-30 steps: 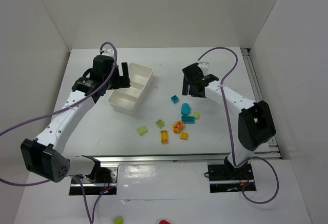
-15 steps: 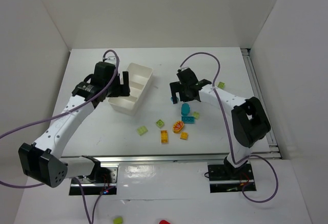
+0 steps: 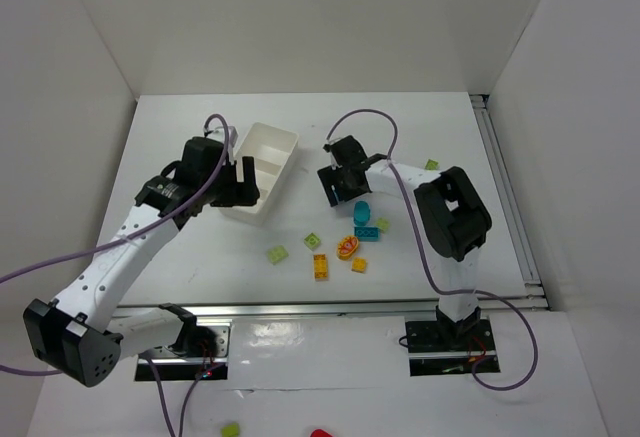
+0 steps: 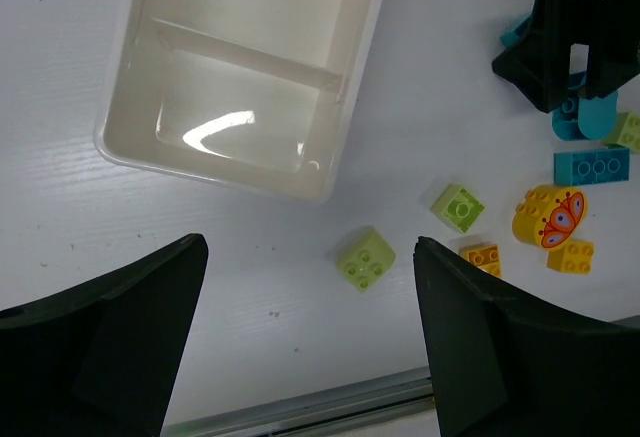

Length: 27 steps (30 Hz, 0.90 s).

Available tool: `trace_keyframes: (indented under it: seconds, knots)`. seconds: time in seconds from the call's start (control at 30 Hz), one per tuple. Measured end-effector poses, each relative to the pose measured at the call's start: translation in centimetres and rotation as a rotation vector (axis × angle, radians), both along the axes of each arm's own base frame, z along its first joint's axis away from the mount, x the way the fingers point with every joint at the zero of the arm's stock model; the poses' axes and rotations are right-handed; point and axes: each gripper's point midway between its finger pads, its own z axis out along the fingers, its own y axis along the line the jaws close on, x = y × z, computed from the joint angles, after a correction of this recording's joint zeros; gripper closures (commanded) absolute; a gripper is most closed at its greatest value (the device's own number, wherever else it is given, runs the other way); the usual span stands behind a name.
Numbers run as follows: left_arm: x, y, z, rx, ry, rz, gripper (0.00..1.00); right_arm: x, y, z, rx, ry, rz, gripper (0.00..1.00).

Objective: Sort the legos into containers by color

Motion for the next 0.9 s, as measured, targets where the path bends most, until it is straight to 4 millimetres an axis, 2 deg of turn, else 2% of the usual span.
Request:
trace_keyframes:
  seconds: [0.07, 0.1, 0.23, 0.37, 0.43, 0.5, 0.63, 0.8, 0.87, 0.9]
  knots:
    - [-0.1, 0.0, 0.0, 0.001, 0.002, -0.002, 0.06, 1.0, 0.6, 0.0, 0.009, -0.014, 0.005, 0.4]
    - [-0.1, 0.0, 0.0, 0.001, 0.003, -0.002, 0.06, 1.4, 0.9, 0.1, 0.016, -0.023, 0.003, 0.53]
    - [-0.2, 0.0, -0.2, 0.006, 0.009, -0.003, 0.06, 1.9, 1.3, 0.2, 0.032, -0.036, -0.011, 0.71]
    - [-0.3, -0.1, -0.5, 0.011, 0.02, -0.01, 0.06, 2.0, 1.3, 0.5, 0.026, -0.042, -0.026, 0.73]
    - [-0.6, -0.1, -0.9, 0.016, 0.031, -0.012, 0.07, 2.3, 1.5, 1.5, 0.036, -0.059, -0.028, 0.73]
    - [-1.1, 0.1, -1.7, 0.021, 0.05, -0.009, 0.07, 2.7, 2.1, 3.3, 0.059, -0.09, -0.028, 0.71]
    - [-2.9, 0.7, -3.5, 0.027, 0.093, 0.004, 0.07, 4.8, 4.9, 9.8, 0.161, -0.213, -0.012, 0.7]
    - [-4.6, 1.4, -4.5, 0.029, 0.129, 0.037, 0.07, 7.9, 10.1, 18.1, 0.3, -0.374, 0.038, 0.7]
    - [-5.0, 1.4, -4.5, 0.026, 0.137, 0.044, 0.07, 9.5, 12.4, 20.3, 0.348, -0.432, 0.058, 0.69]
    - [-5.2, 1.3, -4.5, 0.023, 0.139, 0.042, 0.07, 10.0, 13.4, 20.8, 0.361, -0.445, 0.067, 0.67]
